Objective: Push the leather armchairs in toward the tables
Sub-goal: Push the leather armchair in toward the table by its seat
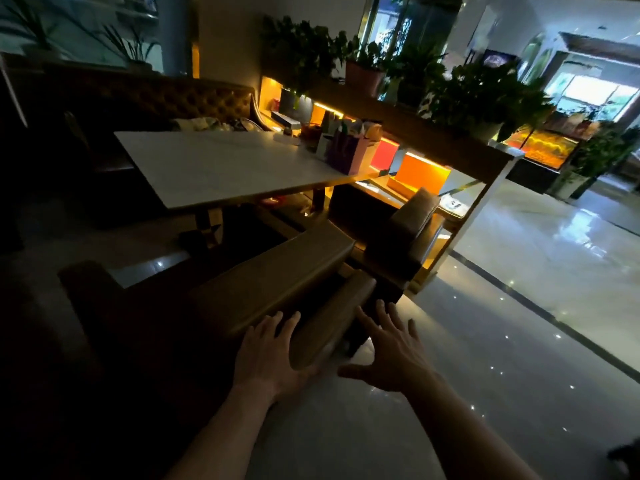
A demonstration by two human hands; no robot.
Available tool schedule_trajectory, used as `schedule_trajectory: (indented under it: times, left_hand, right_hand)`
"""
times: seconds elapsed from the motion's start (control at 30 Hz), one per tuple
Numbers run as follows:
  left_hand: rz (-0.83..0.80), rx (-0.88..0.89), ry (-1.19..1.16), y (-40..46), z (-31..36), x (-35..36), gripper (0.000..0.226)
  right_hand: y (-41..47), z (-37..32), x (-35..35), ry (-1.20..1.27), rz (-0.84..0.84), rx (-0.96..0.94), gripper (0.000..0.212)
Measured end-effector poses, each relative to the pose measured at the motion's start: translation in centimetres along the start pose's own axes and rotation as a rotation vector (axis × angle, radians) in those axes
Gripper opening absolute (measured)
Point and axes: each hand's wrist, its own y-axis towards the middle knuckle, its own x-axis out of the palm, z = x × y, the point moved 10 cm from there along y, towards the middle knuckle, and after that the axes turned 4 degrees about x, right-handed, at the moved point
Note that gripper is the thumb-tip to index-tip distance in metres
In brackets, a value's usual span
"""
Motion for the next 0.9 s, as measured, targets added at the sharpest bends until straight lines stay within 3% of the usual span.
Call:
schedule_trajectory:
  times: [0.27,0.47,0.73,0.9]
  left_hand:
    - [-0.061,-0.106,-0.034,10.3,-0.6,4.9,0.106]
    - [-0.058,-0.295,-0.065,15.4,-3.7,9.7,0.109]
    - [-0.117,-0.71,-0.078,16.1,-8.3,17.6,0.11]
    - [-0.089,-0.82,-0.057,15.3,-8.9,20.4,0.116]
  right_hand:
    - [12.3,1.3,1.1,0.03,-0.082,-0.121,0.123]
    - [21.1,0.9,6.0,-0.014,-0.207,-0.302,0.116]
    - [31.1,-0.2,16.0,-0.172,-0.475,-0.642,0.115]
    - [32.7,-0.6,21.0,-0.246,-0.502,-0.771,0.122]
